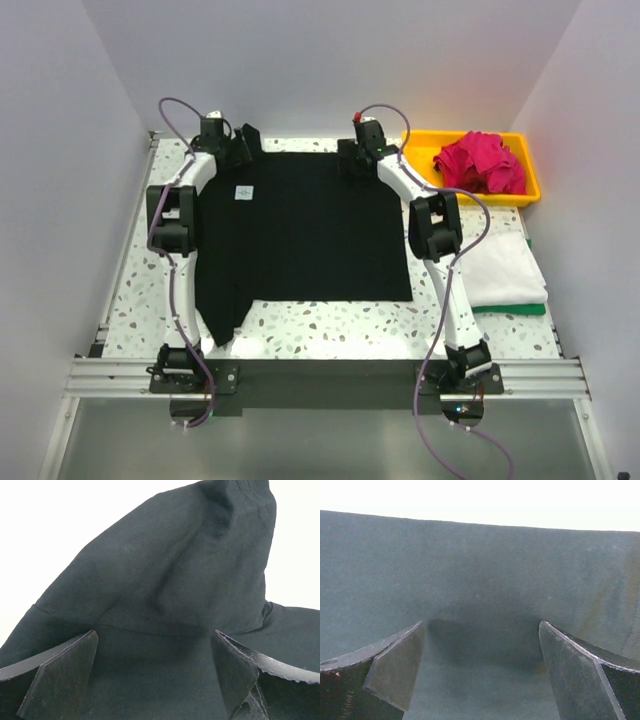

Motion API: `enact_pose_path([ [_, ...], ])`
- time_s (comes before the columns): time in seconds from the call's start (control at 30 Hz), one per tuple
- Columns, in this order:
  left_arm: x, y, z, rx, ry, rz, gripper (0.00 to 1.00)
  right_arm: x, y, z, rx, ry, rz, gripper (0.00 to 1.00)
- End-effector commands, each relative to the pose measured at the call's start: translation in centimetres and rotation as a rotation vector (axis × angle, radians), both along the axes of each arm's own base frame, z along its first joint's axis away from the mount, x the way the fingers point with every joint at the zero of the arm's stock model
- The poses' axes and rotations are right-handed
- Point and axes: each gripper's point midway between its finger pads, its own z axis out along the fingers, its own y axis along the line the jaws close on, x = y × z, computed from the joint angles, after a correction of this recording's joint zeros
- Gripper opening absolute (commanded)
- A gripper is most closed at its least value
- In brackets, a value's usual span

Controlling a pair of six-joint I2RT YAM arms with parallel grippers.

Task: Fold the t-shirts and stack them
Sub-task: Flatten the tshirt out

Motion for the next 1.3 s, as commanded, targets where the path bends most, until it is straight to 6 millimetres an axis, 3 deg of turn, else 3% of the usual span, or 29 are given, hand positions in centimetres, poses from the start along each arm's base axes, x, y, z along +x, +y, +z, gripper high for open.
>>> enact_pose_path([
  [0.0,-1.1,3.5,-3.5,0.009,0.124,0.088,1.0,0.8,-2.5,-1.1,-0.085,0.0,-0.073,0.99],
  [0.07,-0.4,4.1,-3.3,-0.003,0.107,0.101,1.0,1.5,-2.7,-1.0,-0.072,-0.019,-0.083,0.99],
  [0.27,2.4,2.0,-1.5,-0.098,-0.028,0.004,1.0,3.7,-1.9,0.5,-0.033,-0.116,-0.048,0.99],
  [0.4,4.1,1.9,-0.2,-0.113,-0.087,-0.005,1.0,5.0,-1.7,1.8,-0.031,-0.172,-0.04,0.99],
  [0.47,4.6,1.9,1.3,-0.108,-0.112,-0.007,1.0,5.2,-1.3,2.8,-0.028,-0.194,-0.009,0.99],
  [0.5,4.8,1.8,3.0,-0.103,-0.139,-0.024,1.0,5.5,-1.1,3.7,-0.023,-0.215,0.004,0.99],
  [0.57,4.5,1.9,5.3,-0.093,-0.159,-0.031,1.0,5.5,-0.6,6.7,-0.008,-0.259,0.043,0.99],
  [0.6,4.2,2.0,8.4,-0.08,-0.196,-0.029,1.0,5.3,-0.4,8.0,-0.001,-0.27,0.053,0.99],
  [0.67,3.3,1.8,11.4,-0.078,-0.22,-0.031,1.0,4.5,0.4,12.5,0.032,-0.316,0.087,0.99],
  [0.7,1.9,1.7,14.3,-0.076,-0.243,-0.033,1.0,3.7,0.6,13.1,0.031,-0.307,0.099,0.99],
  [0.73,1.0,1.6,15.6,-0.074,-0.249,-0.03,1.0,2.7,0.7,17.0,0.045,-0.353,0.108,0.99],
  [0.77,-0.3,1.5,16.3,-0.077,-0.231,-0.018,1.0,1.6,1.7,18.3,0.04,-0.365,0.138,0.99],
  [0.8,-2.7,1.6,18.1,-0.068,-0.227,0.016,1.0,0.1,2.1,17.3,0.027,-0.326,0.153,0.99],
  [0.83,-4.2,1.5,18.4,-0.072,-0.208,0.031,1.0,-1.1,2.5,18.2,0.027,-0.326,0.166,0.99],
  [0.87,-6.7,1.3,21.1,-0.094,-0.222,0.046,1.0,-3.5,3.7,21.3,0.049,-0.353,0.191,0.99],
  [0.9,-9.5,1.7,17.6,-0.091,-0.124,0.093,1.0,-5.7,3.8,18.9,0.033,-0.278,0.197,0.99],
  [0.93,-11.7,1.8,16.7,-0.1,-0.088,0.128,1.0,-7.5,4.1,18.7,0.036,-0.255,0.204,0.99],
  [0.97,-14.5,2.2,18.9,-0.137,-0.125,0.204,1.0,-11.0,4.8,17.9,0.06,-0.207,0.208,0.99],
  [1.0,-18.2,1.9,13.9,-0.154,-0.011,0.234,1.0,-12.9,5.1,17.2,0.08,-0.177,0.211,0.99],
  [1.07,-21.7,0.8,12.2,-0.203,0.001,0.222,1.0,-17.1,6.9,15.9,0.154,-0.116,0.232,0.99],
  [1.1,-25.4,-0.2,10.3,-0.24,0.043,0.215,1.0,-19.8,6.9,14.4,0.168,-0.083,0.249,0.99],
  [1.13,-27.2,-1.5,9.2,-0.241,0.066,0.19,1.0,-21.6,7.5,14.0,0.19,-0.064,0.277,0.99],
  [1.17,-29.5,-1.7,9.5,-0.237,0.062,0.202,1.0,-24.0,9.0,13.4,0.206,-0.039,0.315,0.99],
  [1.2,-32.7,-2.4,6.4,-0.224,0.151,0.206,1.0,-26.1,8.9,12.3,0.204,-0.012,0.33,0.99],
  [1.23,-34.4,-2.5,5.5,-0.22,0.181,0.214,1.0,-28.4,10.5,11.8,0.229,0.014,0.397,0.99],
  [1.27,-36.4,-2.6,5.6,-0.231,0.187,0.211,1.0,-29.4,10.9,11.3,0.239,0.023,0.413,0.99],
])
